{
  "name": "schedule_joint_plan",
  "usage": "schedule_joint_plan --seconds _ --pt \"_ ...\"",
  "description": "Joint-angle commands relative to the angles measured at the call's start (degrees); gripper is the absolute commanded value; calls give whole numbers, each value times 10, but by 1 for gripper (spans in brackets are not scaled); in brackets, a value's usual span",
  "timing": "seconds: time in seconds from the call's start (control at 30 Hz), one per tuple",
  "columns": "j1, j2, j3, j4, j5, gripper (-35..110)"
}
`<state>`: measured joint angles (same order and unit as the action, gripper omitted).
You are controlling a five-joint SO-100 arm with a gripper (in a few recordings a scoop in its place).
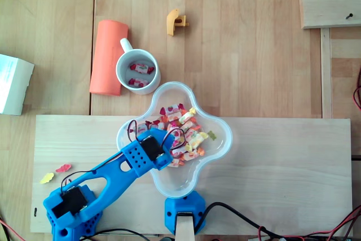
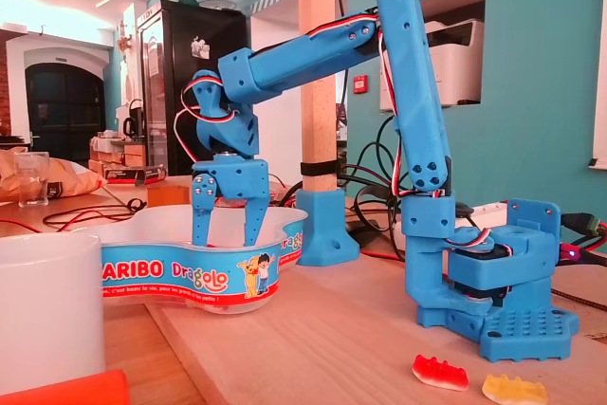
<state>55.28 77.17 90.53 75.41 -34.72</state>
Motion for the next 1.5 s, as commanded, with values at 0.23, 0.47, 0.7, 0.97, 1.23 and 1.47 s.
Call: schedule_joint_plan --seconds 0.23,0.47,0.7,0.97,1.23,1.47 --pt "49 18 -111 78 4 20" --pt "67 7 -164 155 142 20" --pt "66 8 -168 172 291 19" --pt "54 7 -168 171 468 19" --pt "-32 8 -183 159 562 19" --pt "-38 1 -228 98 568 19"
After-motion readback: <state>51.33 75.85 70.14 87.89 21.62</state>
